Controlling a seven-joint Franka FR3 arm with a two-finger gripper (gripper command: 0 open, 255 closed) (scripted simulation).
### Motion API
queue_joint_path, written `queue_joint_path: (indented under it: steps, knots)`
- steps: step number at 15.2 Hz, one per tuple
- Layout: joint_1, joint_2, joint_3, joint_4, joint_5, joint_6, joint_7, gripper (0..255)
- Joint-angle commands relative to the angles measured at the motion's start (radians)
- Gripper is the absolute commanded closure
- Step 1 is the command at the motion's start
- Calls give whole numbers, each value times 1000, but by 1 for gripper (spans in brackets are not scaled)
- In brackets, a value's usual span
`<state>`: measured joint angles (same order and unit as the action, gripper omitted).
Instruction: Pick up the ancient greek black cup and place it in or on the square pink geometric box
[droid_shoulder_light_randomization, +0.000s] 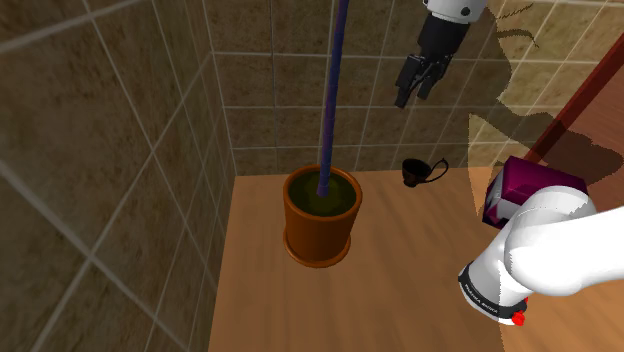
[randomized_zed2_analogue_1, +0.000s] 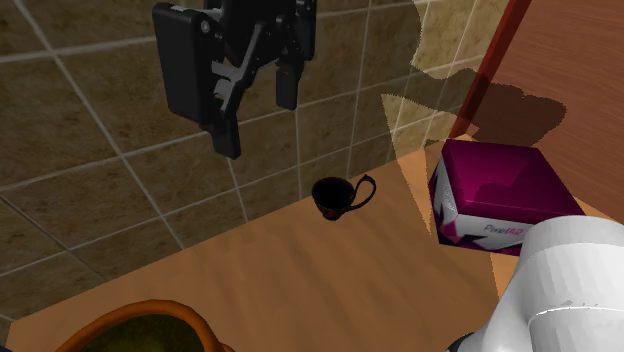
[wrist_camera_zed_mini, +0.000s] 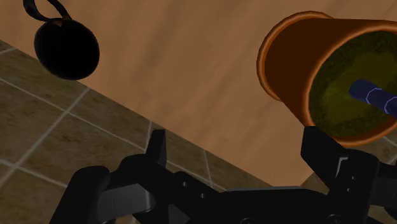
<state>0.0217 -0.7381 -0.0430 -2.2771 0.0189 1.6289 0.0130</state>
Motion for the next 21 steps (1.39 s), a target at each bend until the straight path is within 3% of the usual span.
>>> queue_joint_path:
  steps: [1,13,21]
  knots:
    - [0,0,0,0,0,0,0,0]
    - [-60,-41,-15,-389,-225,322,-104,0]
    - [-168,56,-48,-571,-446,606,-131,0]
